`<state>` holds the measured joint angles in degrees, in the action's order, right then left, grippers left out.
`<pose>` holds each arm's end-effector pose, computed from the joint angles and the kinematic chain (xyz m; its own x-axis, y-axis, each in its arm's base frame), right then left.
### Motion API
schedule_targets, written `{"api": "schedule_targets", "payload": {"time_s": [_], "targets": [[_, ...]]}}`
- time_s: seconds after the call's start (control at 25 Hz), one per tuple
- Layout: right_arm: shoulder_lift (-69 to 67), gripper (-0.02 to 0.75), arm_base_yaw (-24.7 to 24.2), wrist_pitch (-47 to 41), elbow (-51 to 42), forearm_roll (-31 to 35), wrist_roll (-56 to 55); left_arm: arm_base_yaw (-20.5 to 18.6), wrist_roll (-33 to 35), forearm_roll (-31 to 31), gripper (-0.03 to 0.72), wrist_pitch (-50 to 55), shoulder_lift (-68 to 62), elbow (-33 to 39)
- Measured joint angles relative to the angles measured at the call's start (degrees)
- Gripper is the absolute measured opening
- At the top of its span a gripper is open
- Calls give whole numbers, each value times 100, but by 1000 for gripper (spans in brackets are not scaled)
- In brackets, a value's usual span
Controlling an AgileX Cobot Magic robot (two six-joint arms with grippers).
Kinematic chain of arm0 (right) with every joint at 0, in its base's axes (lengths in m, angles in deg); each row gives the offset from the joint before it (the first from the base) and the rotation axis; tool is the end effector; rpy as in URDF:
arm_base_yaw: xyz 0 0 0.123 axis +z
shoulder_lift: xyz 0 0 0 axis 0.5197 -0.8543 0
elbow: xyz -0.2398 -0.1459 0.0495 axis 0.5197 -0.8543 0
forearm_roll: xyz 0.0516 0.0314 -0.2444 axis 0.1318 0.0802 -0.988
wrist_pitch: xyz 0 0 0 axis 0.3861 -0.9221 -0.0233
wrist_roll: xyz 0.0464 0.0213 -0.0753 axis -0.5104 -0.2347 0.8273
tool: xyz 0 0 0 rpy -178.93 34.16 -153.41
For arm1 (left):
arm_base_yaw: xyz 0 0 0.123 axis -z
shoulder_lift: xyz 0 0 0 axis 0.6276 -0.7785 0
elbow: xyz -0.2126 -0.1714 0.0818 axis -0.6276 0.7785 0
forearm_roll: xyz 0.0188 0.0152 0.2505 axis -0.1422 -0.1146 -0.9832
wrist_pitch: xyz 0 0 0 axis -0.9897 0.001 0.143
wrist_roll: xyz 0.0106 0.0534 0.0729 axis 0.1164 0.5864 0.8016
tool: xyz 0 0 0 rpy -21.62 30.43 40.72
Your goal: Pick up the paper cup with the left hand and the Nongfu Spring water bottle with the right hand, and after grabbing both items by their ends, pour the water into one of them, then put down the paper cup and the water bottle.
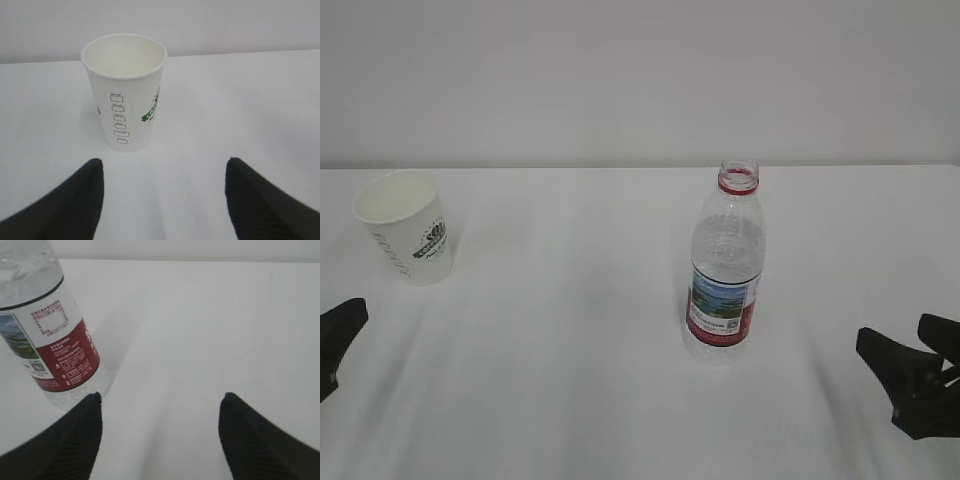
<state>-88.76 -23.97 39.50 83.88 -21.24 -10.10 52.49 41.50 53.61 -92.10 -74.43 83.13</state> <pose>0.1621 0.0389 0.1231 -0.3701 -0.0348 -0.9283 -0.3017 0.9496 0.0847 0.1625 -0.0363 0.1432 -0.2750 -0.0300 -0.9610 0.1802 0.9802 -0.0822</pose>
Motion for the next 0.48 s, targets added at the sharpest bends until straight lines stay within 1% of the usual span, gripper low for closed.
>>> {"api": "schedule_targets", "payload": {"time_s": [0.24,0.48], "targets": [[0,548,0,23,75,-332,-10,0,-9,-65,550,-148,0,0],[0,548,-9,32,324,-1324,-21,0,-9,-158,549,-246,0,0]]}}
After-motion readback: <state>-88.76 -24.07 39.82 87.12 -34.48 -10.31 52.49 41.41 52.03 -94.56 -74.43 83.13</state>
